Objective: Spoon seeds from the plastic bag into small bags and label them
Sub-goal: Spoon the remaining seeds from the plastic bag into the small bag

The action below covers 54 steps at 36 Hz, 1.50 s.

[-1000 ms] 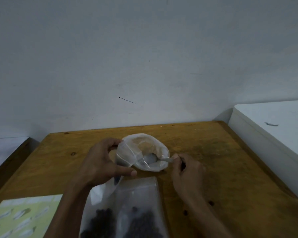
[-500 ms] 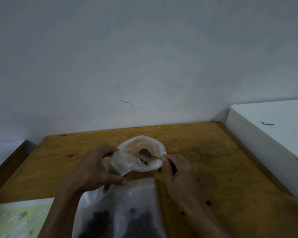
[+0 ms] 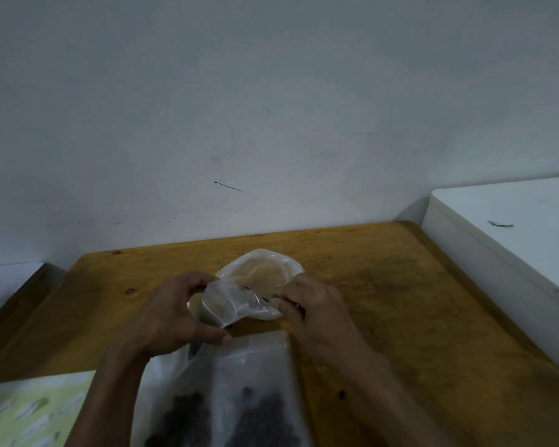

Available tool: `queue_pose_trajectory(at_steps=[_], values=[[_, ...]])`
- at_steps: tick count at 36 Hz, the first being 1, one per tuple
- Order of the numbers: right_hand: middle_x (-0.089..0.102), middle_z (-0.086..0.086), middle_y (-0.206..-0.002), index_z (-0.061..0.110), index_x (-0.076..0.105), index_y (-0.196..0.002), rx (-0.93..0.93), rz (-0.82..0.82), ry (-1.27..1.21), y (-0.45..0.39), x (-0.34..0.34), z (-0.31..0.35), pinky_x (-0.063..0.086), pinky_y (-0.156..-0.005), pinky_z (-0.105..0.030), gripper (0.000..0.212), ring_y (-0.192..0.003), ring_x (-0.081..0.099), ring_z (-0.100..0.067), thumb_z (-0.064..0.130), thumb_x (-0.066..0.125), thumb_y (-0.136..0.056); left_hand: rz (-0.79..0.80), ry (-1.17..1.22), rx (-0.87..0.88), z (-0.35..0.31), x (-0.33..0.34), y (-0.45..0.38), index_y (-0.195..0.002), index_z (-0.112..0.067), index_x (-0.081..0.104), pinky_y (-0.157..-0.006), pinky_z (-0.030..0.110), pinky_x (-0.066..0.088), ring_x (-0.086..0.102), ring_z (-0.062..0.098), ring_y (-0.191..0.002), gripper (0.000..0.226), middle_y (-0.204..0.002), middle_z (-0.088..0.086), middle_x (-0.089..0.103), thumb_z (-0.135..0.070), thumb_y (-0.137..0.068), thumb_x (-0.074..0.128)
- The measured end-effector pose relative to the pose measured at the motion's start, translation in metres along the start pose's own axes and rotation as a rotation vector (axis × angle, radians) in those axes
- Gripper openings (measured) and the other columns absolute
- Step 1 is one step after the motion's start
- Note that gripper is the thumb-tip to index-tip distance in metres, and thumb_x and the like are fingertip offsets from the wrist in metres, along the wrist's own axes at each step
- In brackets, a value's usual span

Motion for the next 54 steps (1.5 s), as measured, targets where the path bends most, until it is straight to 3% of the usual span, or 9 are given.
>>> queue_pose_trajectory(at_steps=[4,10,14,18,22,35,41,51,54], values=[[0.068,0.0,-0.09,0.014,0.077,-0.105,-0.013,0.091,0.006,0.002,0.006,-0.005,0.038,-0.069,-0.006,0.018,-0.079,0.053,-0.001,0.014,0.067,-0.09,0.004,0.009,-0.012,0.0,-0.002,0.001,-0.119,-0.031,0.06,-0.096,0.038,0.054,0.059,0.01,-0.112,0.093,-0.118,-0.012,0.063,-0.049,-0.035,0.096],[0.068,0.003,-0.092,0.015,0.074,-0.104,0.002,-0.088,0.108,0.012,-0.037,-0.01,0.043,-0.065,-0.006,0.014,-0.076,0.057,-0.002,0.013,0.064,-0.094,-0.017,0.012,0.008,0.004,-0.005,0.003,-0.111,-0.041,0.057,-0.095,0.041,0.055,0.06,0.008,-0.108,0.091,-0.115,-0.015,0.064,-0.062,-0.028,0.09],[0.066,0.005,-0.084,0.017,0.073,-0.102,0.101,-0.149,0.153,0.022,-0.036,-0.015,0.051,-0.058,-0.021,0.013,-0.067,0.056,-0.004,0.016,0.062,-0.096,-0.027,-0.014,0.012,0.004,-0.006,0.003,-0.116,-0.041,0.055,-0.096,0.04,0.055,0.059,0.01,-0.112,0.104,-0.118,-0.014,0.062,-0.072,-0.023,0.087],[0.061,0.008,-0.073,0.018,0.071,-0.089,0.182,-0.168,0.165,0.031,-0.025,-0.01,0.041,-0.05,-0.012,0.011,-0.058,0.052,-0.001,0.011,0.063,-0.093,-0.08,-0.025,0.011,0.0,-0.006,0.003,-0.118,-0.035,0.055,-0.097,0.037,0.053,0.058,0.01,-0.113,0.094,-0.117,-0.015,0.061,-0.044,-0.036,0.1],[0.063,0.008,-0.071,0.017,0.071,-0.089,0.285,-0.233,0.089,0.04,-0.027,-0.014,0.051,-0.051,-0.024,0.014,-0.057,0.058,-0.004,0.009,0.061,-0.093,-0.094,-0.034,0.021,-0.004,-0.003,0.002,-0.115,-0.036,0.053,-0.087,0.023,0.049,0.057,0.007,-0.111,0.089,-0.114,-0.019,0.059,-0.038,-0.039,0.1],[0.065,0.013,-0.064,0.023,0.074,-0.081,0.66,-0.109,-0.019,0.052,-0.024,-0.045,0.038,-0.042,-0.01,0.019,-0.052,0.058,0.003,0.012,0.063,-0.093,-0.126,0.056,0.051,-0.02,-0.012,0.0,-0.111,-0.032,0.063,-0.092,0.036,0.056,0.062,0.006,-0.107,0.095,-0.11,-0.013,0.068,-0.058,-0.025,0.094],[0.066,0.015,-0.065,0.027,0.074,-0.081,0.717,-0.094,-0.054,0.056,-0.025,-0.044,0.036,-0.043,-0.008,0.019,-0.053,0.059,0.005,0.014,0.066,-0.091,-0.133,0.071,0.047,-0.027,-0.015,-0.006,-0.112,-0.029,0.063,-0.094,0.037,0.055,0.061,0.007,-0.11,0.089,-0.111,-0.011,0.068,-0.04,-0.032,0.101],[0.071,0.01,-0.073,0.024,0.076,-0.083,0.961,-0.135,-0.324,0.071,-0.006,-0.053,0.054,-0.061,-0.026,0.013,-0.069,0.067,-0.008,0.017,0.068,-0.09,-0.074,0.092,0.072,-0.021,-0.007,0.001,-0.112,-0.035,0.062,-0.099,0.041,0.054,0.06,0.008,-0.114,0.096,-0.114,-0.013,0.067,-0.061,-0.025,0.093],[0.072,0.009,-0.07,0.026,0.074,-0.077,0.949,-0.114,-0.325,0.072,-0.003,-0.049,0.056,-0.06,-0.027,0.019,-0.068,0.069,-0.012,0.015,0.067,-0.09,-0.085,0.104,0.086,-0.017,-0.01,0.004,-0.111,-0.035,0.063,-0.101,0.041,0.053,0.061,0.009,-0.115,0.089,-0.114,-0.013,0.067,-0.051,-0.03,0.097]])
Point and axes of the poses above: each hand's wrist, its own y-axis away from the middle knuckle, its own x-axis out of the palm, z = x × y, the point moved 9 cm from there along -y, towards the middle knuckle
